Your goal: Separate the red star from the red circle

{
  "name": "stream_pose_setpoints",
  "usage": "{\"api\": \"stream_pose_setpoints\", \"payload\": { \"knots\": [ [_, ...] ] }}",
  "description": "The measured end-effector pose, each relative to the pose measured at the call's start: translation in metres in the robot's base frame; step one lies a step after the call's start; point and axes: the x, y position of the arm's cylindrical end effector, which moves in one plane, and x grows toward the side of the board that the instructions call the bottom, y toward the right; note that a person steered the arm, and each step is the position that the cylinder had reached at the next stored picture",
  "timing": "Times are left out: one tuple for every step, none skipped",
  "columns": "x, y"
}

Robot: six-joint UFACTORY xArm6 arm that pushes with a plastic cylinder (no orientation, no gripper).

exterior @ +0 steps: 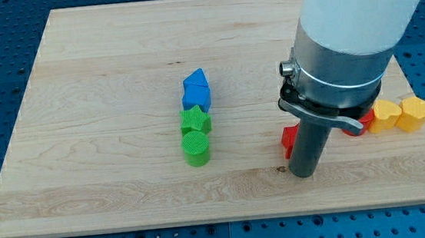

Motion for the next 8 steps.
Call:
{"api": "stream_pose_setpoints", "payload": {
  "knots": [
    [-0.009, 0.0],
    [-0.025, 0.0],
    [-0.034, 0.0],
    [-0.067, 0.0],
    [-0.083, 0.0],
    [-0.089, 0.0],
    [-0.099, 0.0],
    [-0.081, 0.006]
  ]
}}
